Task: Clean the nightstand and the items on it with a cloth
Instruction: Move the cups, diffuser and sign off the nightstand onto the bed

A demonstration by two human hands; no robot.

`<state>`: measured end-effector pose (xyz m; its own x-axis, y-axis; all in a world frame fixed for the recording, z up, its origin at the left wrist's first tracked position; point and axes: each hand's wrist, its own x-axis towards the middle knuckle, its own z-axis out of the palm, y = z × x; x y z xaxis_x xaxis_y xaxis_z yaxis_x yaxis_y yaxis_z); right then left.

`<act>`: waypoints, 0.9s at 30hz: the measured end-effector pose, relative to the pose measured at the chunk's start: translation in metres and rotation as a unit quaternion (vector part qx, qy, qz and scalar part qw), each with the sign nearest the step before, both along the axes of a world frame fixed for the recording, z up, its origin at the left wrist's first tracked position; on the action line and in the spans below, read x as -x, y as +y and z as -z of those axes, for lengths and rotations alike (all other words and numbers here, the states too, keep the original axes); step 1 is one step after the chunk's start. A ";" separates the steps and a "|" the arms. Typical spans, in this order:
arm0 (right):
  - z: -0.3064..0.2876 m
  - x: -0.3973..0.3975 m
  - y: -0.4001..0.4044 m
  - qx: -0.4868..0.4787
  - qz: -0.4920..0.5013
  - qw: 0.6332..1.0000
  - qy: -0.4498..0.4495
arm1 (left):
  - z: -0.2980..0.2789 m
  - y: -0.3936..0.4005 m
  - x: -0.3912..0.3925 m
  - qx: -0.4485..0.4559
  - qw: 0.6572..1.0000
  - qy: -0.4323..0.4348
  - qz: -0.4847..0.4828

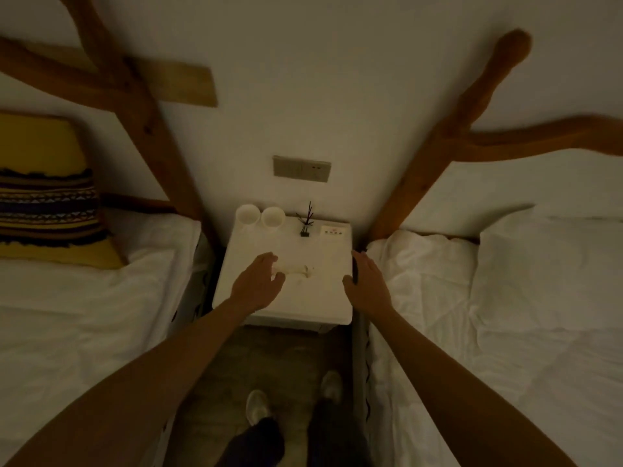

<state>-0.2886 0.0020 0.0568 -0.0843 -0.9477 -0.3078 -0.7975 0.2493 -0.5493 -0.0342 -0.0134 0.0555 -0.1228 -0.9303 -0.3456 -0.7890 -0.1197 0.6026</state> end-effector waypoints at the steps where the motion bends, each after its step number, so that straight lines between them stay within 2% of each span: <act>1: 0.009 0.000 -0.016 -0.007 0.004 1.000 -0.003 | 0.009 -0.011 0.004 -0.003 1.000 0.001 -0.003; 7: 0.078 0.006 -0.116 -0.033 -0.027 0.999 0.000 | 0.076 -0.085 0.043 -0.033 0.997 0.043 -0.062; 12: 0.161 0.028 -0.184 -0.078 -0.091 0.992 0.039 | 0.156 -0.148 0.074 -0.052 0.984 0.076 -0.150; 15: 0.193 0.038 -0.215 -0.065 -0.134 0.986 0.078 | 0.192 -0.175 0.087 -0.059 0.979 0.085 -0.177; 20: 0.228 0.052 -0.261 -0.047 -0.158 0.980 0.114 | 0.237 -0.212 0.107 0.005 0.970 0.088 -0.227; 27: 0.260 0.057 -0.282 -0.045 -0.183 0.978 0.091 | 0.275 -0.254 0.121 0.012 0.977 0.070 -0.200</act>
<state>-0.3453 -0.2795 -0.2034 0.1943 -0.8943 -0.4030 -0.9247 -0.0298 -0.3795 -0.1551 -0.2676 -0.2199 0.2080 -0.9209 -0.3297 -0.5919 -0.3868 0.7071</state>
